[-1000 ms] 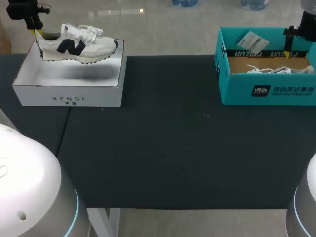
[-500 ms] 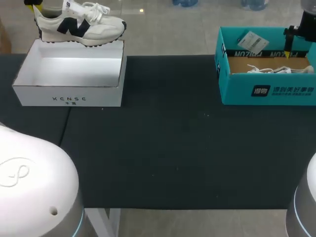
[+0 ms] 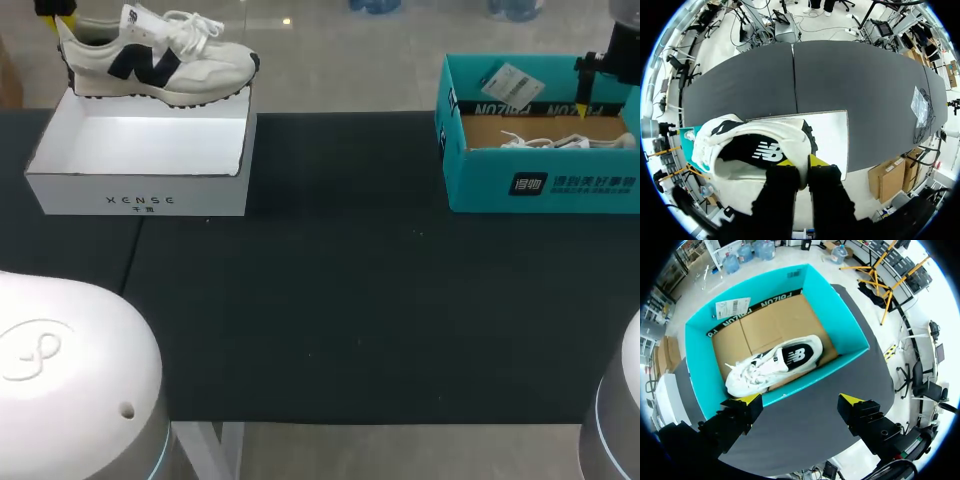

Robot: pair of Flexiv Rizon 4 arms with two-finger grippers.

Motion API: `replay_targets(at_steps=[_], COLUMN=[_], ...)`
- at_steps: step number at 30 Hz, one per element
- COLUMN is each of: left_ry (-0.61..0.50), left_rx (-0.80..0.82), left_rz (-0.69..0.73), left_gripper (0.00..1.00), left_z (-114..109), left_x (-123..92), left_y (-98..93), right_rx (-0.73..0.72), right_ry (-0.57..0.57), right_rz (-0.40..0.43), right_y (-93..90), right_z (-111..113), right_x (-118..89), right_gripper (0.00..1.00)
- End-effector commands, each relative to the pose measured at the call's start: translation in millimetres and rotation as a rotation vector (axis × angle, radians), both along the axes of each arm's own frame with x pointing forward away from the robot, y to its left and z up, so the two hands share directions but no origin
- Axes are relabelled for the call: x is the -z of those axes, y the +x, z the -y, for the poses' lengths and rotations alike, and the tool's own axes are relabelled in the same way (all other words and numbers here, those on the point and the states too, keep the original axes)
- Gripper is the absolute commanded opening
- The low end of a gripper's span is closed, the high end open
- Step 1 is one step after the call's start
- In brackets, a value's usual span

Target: Take the shoe out of the shoebox, open the shoe tongue, remove and reinsert the insole, then place the shoe into the shoebox

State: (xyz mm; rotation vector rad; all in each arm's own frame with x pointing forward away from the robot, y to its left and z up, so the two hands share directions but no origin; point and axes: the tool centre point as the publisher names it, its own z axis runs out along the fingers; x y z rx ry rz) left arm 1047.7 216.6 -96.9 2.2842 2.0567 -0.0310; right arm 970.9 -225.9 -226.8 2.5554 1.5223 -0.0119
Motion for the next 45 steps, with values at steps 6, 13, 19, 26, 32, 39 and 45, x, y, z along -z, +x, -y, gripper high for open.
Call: replay_targets(at_steps=[6,13,19,26,32,39,45], left_ry=[-0.029,-0.010,-0.001,-0.004,-0.024,-0.050,-0.041], left_rx=[-0.012,0.004,0.026,0.041,0.001,0.033,0.042], left_rz=[0.241,0.257,0.225,0.218,0.231,0.212,0.201], left_gripper=[0.00,0.00,0.00,0.00,0.00,0.00,0.00], left_z=[-4,19,75,140,184,227,254], left_x=[0,2,7,14,21,31,39], left_y=[-14.1,-36.8,-93.6,-167.3,-219.7,-261.7,-278.6], right_rx=[0.000,0.000,0.000,0.000,0.000,0.000,0.000], right_ry=[0.000,0.000,0.000,0.000,0.000,0.000,0.000], right_rz=[0.003,0.003,0.003,0.003,0.003,0.003,0.003], right_y=[-1.1,-1.1,-1.1,-1.1,-1.1,-1.1,-1.1], right_z=[0,0,0,0,0,0,0], right_x=[0,0,0,0,0,0,0], right_gripper=[1.00,1.00,1.00,1.00,1.00,1.00,1.00])
